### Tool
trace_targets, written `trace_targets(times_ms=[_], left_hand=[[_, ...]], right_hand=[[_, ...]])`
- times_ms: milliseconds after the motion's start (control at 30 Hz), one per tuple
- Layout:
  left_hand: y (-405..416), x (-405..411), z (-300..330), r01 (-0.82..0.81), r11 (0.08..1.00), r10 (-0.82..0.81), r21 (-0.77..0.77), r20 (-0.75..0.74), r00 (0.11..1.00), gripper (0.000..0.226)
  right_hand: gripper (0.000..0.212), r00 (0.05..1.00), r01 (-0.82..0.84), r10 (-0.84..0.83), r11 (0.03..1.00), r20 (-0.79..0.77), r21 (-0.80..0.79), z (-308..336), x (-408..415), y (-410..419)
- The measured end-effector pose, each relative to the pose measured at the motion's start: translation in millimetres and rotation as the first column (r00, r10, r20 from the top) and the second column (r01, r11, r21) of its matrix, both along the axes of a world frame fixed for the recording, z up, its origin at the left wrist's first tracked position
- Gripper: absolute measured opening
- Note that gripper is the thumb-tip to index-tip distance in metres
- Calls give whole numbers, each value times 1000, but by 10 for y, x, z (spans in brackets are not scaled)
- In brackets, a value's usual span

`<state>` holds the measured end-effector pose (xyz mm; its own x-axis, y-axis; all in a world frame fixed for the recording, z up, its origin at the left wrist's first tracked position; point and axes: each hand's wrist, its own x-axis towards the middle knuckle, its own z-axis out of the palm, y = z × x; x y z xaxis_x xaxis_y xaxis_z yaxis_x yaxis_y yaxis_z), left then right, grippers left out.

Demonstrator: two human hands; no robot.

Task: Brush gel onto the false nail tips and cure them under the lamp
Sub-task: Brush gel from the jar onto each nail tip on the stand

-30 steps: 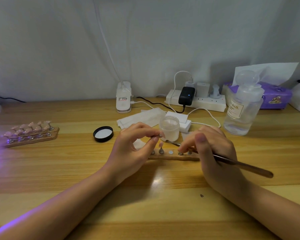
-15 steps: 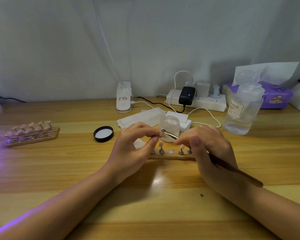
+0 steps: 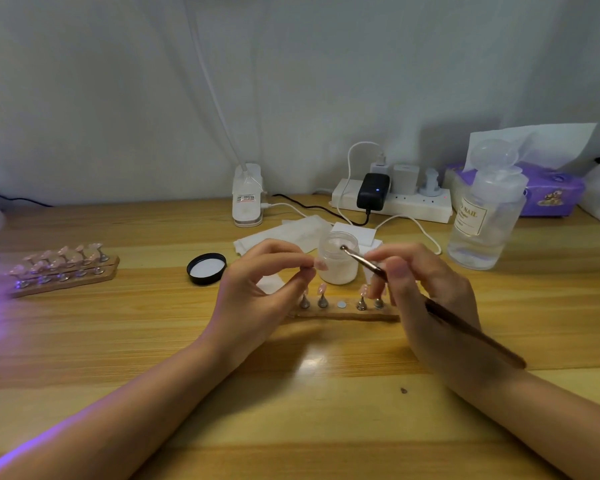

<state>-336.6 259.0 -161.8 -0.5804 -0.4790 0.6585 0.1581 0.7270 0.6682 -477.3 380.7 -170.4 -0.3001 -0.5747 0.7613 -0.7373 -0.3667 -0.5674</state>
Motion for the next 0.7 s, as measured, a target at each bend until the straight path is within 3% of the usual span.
trace_targets(times_ms=[67, 133, 233, 400, 700], left_hand=[[2, -3, 4, -3, 1000, 3, 6, -14, 1000, 17], [5, 5, 7, -12, 1000, 12, 9, -14, 1000, 14], [1, 9, 3, -5, 1000, 5, 14, 2, 1000, 11], [-12, 0, -4, -18, 1000, 18, 8, 3, 1000, 13], [-27, 7, -17, -48, 999, 48, 7, 19, 999, 17]], right_hand=[[15, 1000, 3, -4, 999, 20, 41, 13, 11, 0], [12, 994, 47, -44, 999, -98, 27, 27, 23, -8], [22, 967, 93, -96, 995, -234, -26, 3, 13, -20], [48, 956, 77, -92, 995, -278, -64, -30, -10, -24], [63, 939, 3, -39, 994, -342, -105, -41, 2, -31]])
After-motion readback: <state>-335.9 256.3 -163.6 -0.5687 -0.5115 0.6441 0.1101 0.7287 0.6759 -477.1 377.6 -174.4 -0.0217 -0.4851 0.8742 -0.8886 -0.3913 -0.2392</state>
